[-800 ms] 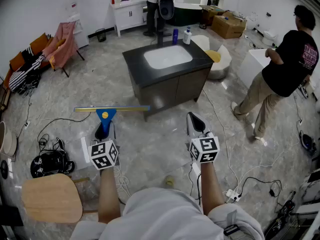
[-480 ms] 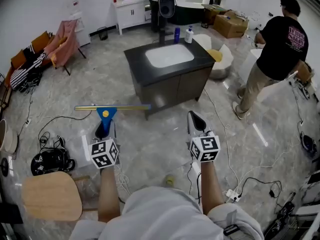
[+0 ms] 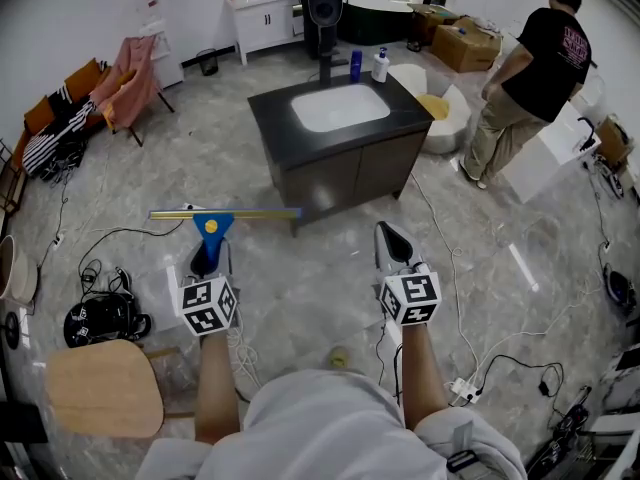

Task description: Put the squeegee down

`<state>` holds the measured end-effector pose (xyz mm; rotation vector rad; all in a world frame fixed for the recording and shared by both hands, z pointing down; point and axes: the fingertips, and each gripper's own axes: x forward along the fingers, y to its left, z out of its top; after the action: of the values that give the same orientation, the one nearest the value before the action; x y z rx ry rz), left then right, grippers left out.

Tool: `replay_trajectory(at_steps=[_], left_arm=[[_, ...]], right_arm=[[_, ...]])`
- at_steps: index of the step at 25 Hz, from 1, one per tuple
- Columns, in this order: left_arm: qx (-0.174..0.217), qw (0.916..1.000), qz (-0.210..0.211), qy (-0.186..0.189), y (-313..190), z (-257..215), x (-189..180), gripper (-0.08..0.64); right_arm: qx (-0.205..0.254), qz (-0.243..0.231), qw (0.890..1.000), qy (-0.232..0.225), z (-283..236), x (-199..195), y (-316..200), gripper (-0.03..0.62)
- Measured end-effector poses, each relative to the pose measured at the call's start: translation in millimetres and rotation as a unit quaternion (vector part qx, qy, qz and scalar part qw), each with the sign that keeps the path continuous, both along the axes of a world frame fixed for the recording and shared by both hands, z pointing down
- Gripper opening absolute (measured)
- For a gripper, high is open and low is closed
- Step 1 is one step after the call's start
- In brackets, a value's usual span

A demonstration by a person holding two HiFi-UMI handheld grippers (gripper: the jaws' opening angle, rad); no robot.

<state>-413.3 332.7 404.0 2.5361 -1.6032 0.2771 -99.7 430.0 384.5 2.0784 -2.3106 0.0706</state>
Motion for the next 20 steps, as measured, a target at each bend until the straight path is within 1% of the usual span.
replay_trajectory(at_steps=[5,15,20], left_arm=[[-0.001,1.0,0.0,-0.005,-10,5,28,0.13],[0.003,0.9999,-0.004,-0.017,-28,9,93,0.13],[0.008,0.9997,-0.004,-0.022,-47,6,115,0.13]], right_arm=[[-0.008,-0.013,1.0,0.002,9,22,-9,0.003],[-0.005,-0.028,1.0,-0.005,22,80,-35,0.003],[-0.003,-0.033,0.999,-0.01,25,100,-56,0.003]])
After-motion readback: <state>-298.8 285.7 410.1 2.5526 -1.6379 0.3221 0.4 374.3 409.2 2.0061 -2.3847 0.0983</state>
